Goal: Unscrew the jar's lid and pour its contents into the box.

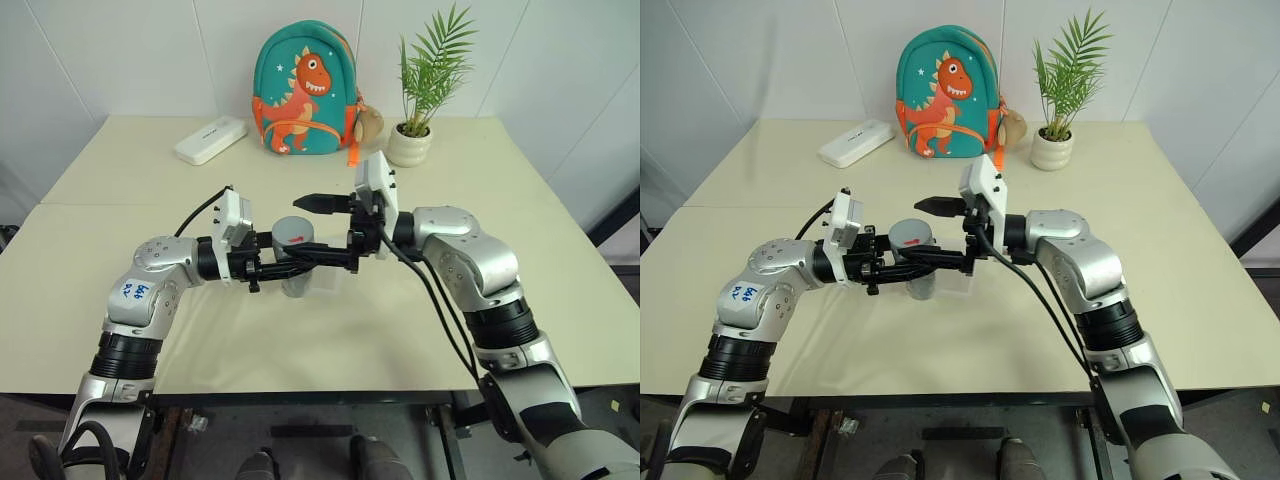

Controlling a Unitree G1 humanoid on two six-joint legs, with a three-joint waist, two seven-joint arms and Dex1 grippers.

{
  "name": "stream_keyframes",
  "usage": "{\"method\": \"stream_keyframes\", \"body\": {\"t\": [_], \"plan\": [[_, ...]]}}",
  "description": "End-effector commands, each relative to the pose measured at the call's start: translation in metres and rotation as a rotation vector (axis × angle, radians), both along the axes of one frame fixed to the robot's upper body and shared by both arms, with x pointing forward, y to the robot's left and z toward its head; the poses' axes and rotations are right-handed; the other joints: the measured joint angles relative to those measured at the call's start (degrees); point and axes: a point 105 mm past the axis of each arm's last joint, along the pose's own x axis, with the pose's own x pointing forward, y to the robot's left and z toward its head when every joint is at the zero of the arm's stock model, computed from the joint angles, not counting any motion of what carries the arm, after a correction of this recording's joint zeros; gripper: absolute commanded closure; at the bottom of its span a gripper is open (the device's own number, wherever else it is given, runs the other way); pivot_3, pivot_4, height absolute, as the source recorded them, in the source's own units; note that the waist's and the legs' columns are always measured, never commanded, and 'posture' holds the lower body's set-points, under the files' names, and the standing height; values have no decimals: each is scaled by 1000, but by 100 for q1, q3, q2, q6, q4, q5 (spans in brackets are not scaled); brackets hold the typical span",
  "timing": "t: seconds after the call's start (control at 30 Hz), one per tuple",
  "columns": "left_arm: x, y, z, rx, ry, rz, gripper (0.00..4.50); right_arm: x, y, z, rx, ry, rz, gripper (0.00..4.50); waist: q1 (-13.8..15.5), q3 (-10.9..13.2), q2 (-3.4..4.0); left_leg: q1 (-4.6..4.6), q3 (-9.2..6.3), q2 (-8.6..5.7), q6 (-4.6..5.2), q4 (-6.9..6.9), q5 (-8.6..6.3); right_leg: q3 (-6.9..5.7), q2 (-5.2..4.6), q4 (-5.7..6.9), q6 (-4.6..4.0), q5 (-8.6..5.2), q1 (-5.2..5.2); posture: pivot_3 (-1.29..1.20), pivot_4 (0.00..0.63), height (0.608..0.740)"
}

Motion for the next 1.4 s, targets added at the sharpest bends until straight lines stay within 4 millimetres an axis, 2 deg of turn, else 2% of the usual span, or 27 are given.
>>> {"method": "stream_keyframes", "body": {"t": [0.03, 0.13, 0.2, 0.33, 0.47, 0.7, 0.97, 1.13, 1.3, 1.4], "plan": [[-12, 2, 11, -20, -59, -37, 2434, 24, -43, 15, 55, 16, -167, 20, 1, 0, 0, 0, 0, 0, 0, 0, 0, 0, 0, 0, 0, 0, 0, 0, 150, 740], [-13, 4, 9, -21, -56, -33, 2434, 31, -62, 12, 45, 21, -211, 20, 19, 0, 0, -1, 0, -1, 0, 2, 0, 0, -1, -2, 0, 0, 2, 0, 150, 740], [-14, 6, 9, -20, -55, -25, 2434, 28, -71, 12, 40, 34, -202, 20, 19, 0, 0, -1, 0, -1, 0, 1, 0, 0, -1, -5, 0, 0, 2, 0, 150, 740], [-13, 10, 9, -16, -53, -8, 2434, 11, -71, 18, 59, 59, -110, 20, -16, 1, 1, -1, 0, 0, 1, -3, -1, 1, 0, -7, 0, 0, 1, 0, 150, 740], [-12, 12, 9, -13, -53, -2, 2434, -13, -47, 20, 68, 57, 4, 20, -19, 2, 4, 0, 0, 0, 1, -1, -1, 3, 1, -2, 0, 0, 0, 0, 150, 740], [-11, 7, 9, -15, -54, -5, 2434, -32, 3, 19, 80, 48, 70, 20, 3, 2, 4, 0, 0, -1, 0, 10, 0, 3, 0, 5, 0, 0, 2, 0, 150, 740], [-13, 4, 7, -21, -50, -12, 2434, -17, 31, 11, 26, -28, -14, 20, -2, 2, 4, 0, -1, 0, 0, 9, 0, 2, 1, 5, 0, 0, 1, 0, 150, 740], [-12, 3, 7, -22, -49, -12, 2434, -9, 37, 19, 42, -59, -34, 20, -6, 2, 5, -1, -1, 0, 0, 6, 0, 2, 1, 6, 0, 0, -2, 0, 150, 740], [-12, 3, 7, -22, -49, -14, 2434, 0, 32, 25, 54, -69, -63, 20, 3, 2, 5, -1, -1, 0, 0, 6, 0, 2, 1, 4, 0, 0, 0, 0, 150, 740], [-12, 5, 7, -17, -51, -12, 2434, 11, 16, 22, 54, -47, -107, 20, 2, 2, 4, -1, -1, 0, 0, 6, 0, 2, 0, 3, 0, 0, 1, 0, 150, 740]]}}
